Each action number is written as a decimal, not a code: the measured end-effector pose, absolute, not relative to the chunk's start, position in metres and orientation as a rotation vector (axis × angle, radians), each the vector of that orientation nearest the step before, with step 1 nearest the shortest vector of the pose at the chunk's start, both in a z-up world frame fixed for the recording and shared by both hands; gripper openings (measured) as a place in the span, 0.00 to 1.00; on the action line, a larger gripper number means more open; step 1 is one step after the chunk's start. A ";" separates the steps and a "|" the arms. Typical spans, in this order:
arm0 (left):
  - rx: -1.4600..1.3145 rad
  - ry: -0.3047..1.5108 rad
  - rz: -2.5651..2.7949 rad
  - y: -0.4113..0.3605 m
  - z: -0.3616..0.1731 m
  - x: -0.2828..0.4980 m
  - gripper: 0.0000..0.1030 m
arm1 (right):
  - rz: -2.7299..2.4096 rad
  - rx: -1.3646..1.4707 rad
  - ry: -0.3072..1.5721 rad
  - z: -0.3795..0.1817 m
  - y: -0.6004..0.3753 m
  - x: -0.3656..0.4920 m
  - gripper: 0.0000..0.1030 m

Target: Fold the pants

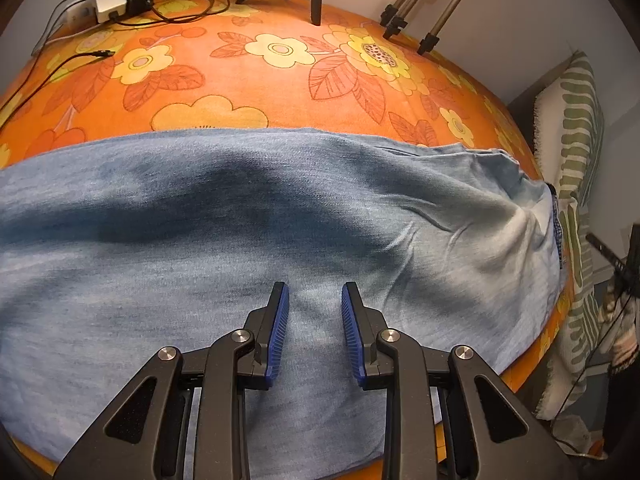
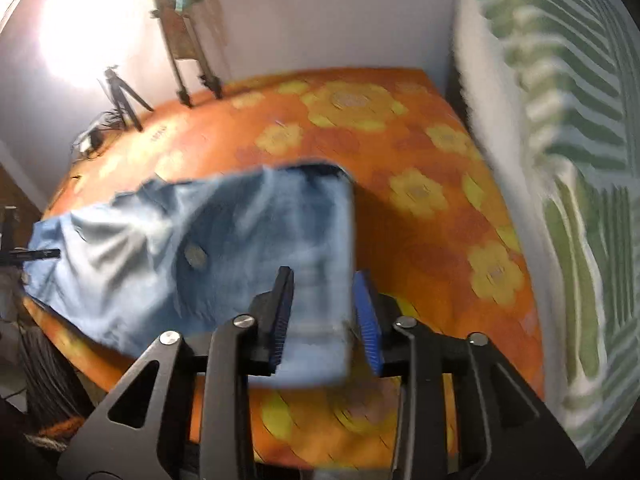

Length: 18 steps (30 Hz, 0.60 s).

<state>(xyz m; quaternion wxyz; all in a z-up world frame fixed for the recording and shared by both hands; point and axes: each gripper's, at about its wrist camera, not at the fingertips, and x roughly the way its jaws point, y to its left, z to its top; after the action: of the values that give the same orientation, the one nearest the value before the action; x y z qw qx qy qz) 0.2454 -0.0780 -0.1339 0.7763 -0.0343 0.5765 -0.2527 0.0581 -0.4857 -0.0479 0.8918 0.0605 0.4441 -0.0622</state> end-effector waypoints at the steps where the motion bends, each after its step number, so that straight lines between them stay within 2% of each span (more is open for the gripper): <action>1: -0.076 1.247 -0.544 -0.077 -0.134 0.245 0.25 | -0.100 0.101 0.921 -0.048 -0.474 0.072 0.33; 6: -0.099 1.228 -0.509 -0.057 -0.128 0.241 0.25 | 0.086 -0.044 0.941 -0.052 -0.407 0.142 0.34; 8: -0.102 1.206 -0.481 -0.042 -0.123 0.238 0.25 | 0.153 -0.100 0.951 -0.057 -0.380 0.166 0.39; 10: -0.101 1.188 -0.449 -0.026 -0.120 0.236 0.25 | 0.230 -0.145 0.972 -0.065 -0.354 0.190 0.50; 18: -0.196 1.139 -0.234 0.074 -0.123 0.230 0.25 | 0.340 -0.251 1.045 -0.103 -0.304 0.242 0.51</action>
<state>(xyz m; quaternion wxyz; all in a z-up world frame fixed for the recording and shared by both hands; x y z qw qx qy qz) 0.2298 0.0744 -0.1235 0.8311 -0.0925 0.5372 -0.1105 0.2421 -0.3042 -0.1031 0.8452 -0.1190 0.4954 0.1612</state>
